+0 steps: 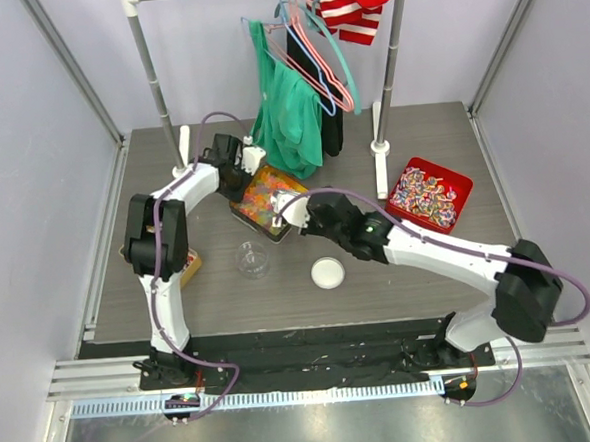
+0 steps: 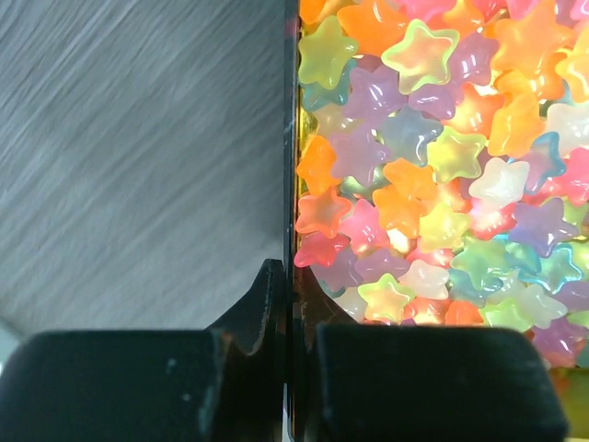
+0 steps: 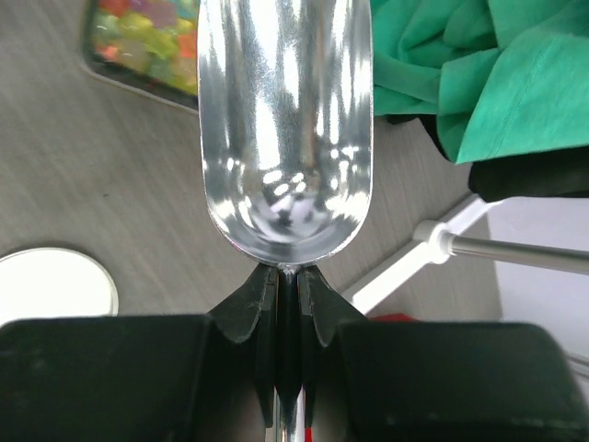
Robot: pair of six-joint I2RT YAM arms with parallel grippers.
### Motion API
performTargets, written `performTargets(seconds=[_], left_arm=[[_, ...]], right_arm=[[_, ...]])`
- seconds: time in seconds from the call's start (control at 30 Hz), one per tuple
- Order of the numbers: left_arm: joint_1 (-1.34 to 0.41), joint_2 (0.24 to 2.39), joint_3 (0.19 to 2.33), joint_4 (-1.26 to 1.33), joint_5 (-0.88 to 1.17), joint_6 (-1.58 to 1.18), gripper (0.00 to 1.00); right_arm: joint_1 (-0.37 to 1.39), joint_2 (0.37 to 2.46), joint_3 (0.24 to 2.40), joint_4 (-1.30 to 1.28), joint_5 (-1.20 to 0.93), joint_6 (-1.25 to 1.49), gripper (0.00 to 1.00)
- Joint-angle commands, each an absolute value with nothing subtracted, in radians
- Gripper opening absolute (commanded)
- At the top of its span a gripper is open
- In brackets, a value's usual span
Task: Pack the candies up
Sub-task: Pick up the storage box at the center of the board, then scoop the fake candies from the storage box.
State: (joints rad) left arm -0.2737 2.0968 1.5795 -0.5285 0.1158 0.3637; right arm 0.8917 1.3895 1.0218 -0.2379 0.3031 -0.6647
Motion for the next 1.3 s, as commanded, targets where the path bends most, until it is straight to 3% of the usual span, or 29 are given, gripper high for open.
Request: performTargets(seconds=[0.0, 0.27, 0.83, 1.27], left_arm=[[-0.270, 1.948, 1.511, -0.450, 0.026, 0.328, 0.00], [-0.270, 1.821, 1.419, -0.385, 0.038, 0.293, 0.00], [-0.282, 1.824, 1.408, -0.311, 0.061, 0.310, 0.00], [-0.285, 1.732, 1.232, -0.255, 0.087, 0.299, 0.00]], right_arm=[[0.900, 1.509, 1.182, -0.265, 0.477, -0.718, 0.01], [0.902, 1.686, 1.311, -0.340, 0.583, -0.828, 0.01], [0.922, 2.002, 1.522, -0.379, 0.793, -1.112, 0.01], [0.945, 2.033, 1.546, -0.429, 0.778, -1.183, 0.01]])
